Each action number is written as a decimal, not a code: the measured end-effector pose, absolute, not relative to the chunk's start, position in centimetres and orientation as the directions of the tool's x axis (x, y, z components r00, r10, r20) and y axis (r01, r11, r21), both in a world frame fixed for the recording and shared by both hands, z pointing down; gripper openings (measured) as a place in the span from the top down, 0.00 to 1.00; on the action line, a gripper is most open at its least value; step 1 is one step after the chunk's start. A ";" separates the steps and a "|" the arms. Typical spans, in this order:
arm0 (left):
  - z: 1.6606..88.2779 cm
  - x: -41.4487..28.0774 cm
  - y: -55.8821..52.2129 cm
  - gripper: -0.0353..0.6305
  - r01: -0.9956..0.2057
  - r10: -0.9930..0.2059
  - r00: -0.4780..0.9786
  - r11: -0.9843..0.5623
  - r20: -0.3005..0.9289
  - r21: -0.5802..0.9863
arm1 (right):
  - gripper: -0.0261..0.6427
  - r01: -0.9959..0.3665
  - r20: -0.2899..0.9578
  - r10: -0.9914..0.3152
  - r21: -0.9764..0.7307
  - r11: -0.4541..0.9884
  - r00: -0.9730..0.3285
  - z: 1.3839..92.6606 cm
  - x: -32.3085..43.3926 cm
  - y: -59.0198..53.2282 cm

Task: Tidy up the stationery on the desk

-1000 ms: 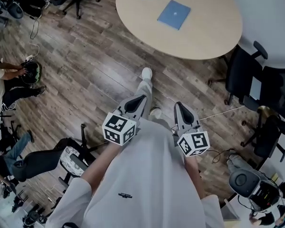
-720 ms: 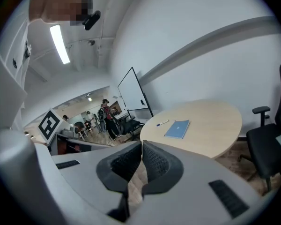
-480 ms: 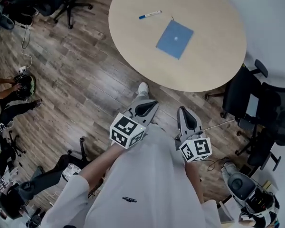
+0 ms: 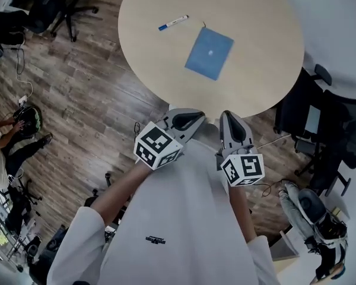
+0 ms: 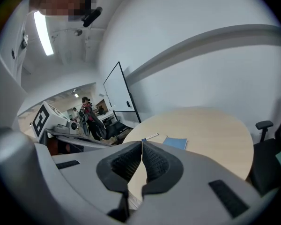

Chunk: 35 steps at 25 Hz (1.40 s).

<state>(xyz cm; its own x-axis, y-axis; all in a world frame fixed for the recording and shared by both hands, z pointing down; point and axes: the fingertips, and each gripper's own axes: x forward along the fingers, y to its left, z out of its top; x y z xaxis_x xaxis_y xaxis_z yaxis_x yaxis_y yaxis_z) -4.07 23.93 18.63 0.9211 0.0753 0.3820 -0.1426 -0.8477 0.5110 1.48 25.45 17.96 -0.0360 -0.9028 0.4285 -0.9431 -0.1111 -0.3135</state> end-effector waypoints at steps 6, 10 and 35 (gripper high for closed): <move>20.0 -3.0 20.1 0.92 -0.276 -0.031 0.905 -0.802 0.425 0.530 | 0.91 -0.947 0.451 -0.890 -0.311 -0.081 -0.072 19.1 4.1 22.5; 21.6 -2.1 17.9 0.92 -0.374 -0.101 0.866 -0.781 0.490 0.499 | 0.91 -0.944 0.475 -0.872 -0.326 -0.053 -0.115 20.2 5.8 20.6; 33.1 2.6 9.0 0.91 -0.645 -0.313 0.708 -0.651 0.632 0.400 | 0.91 -0.910 0.586 -0.739 -0.406 0.087 -0.332 32.0 11.3 12.4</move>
<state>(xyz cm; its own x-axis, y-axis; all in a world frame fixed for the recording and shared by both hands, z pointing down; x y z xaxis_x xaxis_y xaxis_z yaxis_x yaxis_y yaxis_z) 2.56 8.97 33.13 0.7085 -0.3132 0.6324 -0.6449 -0.6514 0.3998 11.26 12.36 32.03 -0.3319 -0.7394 0.5858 -0.9097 0.0866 -0.4061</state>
